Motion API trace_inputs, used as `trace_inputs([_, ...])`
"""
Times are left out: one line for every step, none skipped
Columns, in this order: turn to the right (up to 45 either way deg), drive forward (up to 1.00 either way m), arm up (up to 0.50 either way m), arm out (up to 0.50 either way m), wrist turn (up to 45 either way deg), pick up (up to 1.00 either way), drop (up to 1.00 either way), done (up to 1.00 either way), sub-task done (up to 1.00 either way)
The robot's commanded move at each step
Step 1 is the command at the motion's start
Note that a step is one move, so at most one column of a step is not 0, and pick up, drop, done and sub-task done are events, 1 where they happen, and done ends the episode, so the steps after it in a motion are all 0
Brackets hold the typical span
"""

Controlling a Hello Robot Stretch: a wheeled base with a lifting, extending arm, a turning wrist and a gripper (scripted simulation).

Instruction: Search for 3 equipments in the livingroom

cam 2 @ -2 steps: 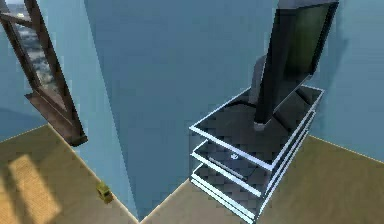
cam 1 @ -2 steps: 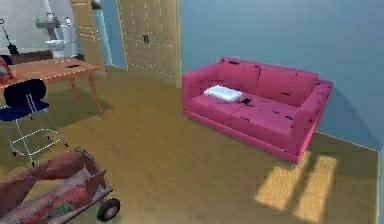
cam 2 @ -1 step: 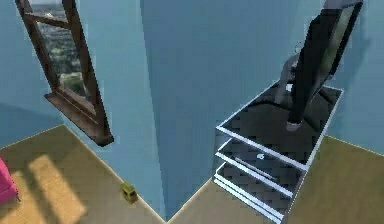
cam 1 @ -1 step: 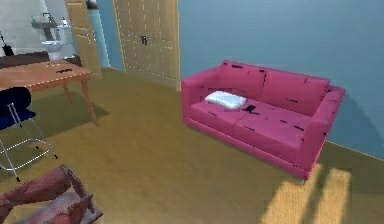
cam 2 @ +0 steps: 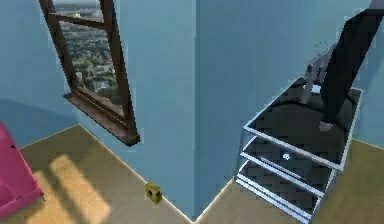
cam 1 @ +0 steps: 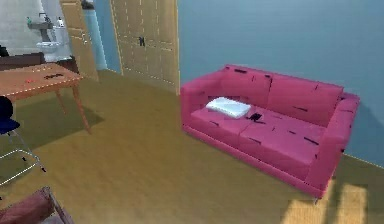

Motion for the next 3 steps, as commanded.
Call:
trace_inputs([21.0,0.0,0.0,0.0,0.0,0.0,0.0,0.0,0.0])
trace_inputs([0.0,0.95,0.0,0.0,0.0,0.0,0.0,0.0,0.0])
trace_inputs([0.0,0.0,0.0,0.0,0.0,0.0,0.0,0.0,1.0])
